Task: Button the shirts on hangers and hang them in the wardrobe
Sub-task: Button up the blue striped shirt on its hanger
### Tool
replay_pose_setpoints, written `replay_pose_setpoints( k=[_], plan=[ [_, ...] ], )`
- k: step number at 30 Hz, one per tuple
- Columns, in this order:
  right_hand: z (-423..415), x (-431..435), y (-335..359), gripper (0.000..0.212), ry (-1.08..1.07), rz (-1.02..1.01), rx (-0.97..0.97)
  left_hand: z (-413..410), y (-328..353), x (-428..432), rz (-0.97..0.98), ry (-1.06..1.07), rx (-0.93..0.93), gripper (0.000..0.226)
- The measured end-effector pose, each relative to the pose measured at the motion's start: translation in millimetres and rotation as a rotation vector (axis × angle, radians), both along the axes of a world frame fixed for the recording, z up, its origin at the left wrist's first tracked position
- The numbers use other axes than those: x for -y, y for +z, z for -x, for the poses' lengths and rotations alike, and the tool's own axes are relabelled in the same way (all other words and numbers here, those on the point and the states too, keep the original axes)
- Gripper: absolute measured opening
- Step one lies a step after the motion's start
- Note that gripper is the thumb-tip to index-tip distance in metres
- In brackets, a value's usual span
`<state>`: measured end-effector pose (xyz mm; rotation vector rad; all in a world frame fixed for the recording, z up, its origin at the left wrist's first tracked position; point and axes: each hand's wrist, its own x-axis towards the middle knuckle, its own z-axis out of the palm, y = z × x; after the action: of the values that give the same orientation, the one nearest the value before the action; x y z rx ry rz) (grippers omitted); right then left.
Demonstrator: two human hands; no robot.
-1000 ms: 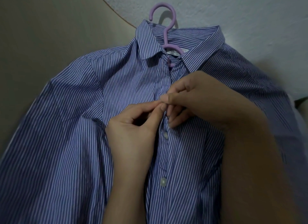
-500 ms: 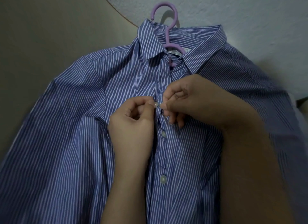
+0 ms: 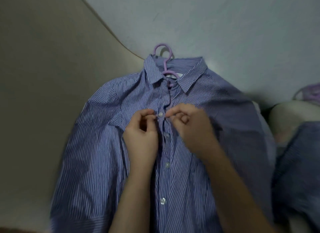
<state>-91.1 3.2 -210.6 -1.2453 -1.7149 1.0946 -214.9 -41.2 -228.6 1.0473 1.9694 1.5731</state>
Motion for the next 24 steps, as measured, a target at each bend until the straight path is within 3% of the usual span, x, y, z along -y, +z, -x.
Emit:
replay_pose_setpoints(
  k=[4, 10, 14, 19, 24],
  plan=[
    [-1.4, 30.3, 2.8, 0.02, -0.072, -0.055, 0.035, -12.8, 9.6, 39.4, -0.042, -0.041, -0.176, 0.015],
    [-1.6, 40.4, -13.1, 0.013, -0.029, 0.035, 0.135, -15.8, -2.5, 53.9, 0.142, -0.194, -0.145, 0.036],
    [-4.3, 37.2, -14.9, 0.01, -0.042, 0.091, 0.086, -14.2, -0.1, 51.4, 0.187, -0.172, -0.141, 0.03],
    [-10.7, 26.4, -13.7, 0.003, 0.043, 0.202, 0.039, -15.0, 7.0, 53.4, 0.197, -0.051, -0.098, 0.007],
    [-8.9, 24.6, -4.1, 0.02, 0.103, 0.275, 0.155, -3.6, 11.8, 54.7, 0.243, -0.087, 0.0, 0.006]
  ],
)
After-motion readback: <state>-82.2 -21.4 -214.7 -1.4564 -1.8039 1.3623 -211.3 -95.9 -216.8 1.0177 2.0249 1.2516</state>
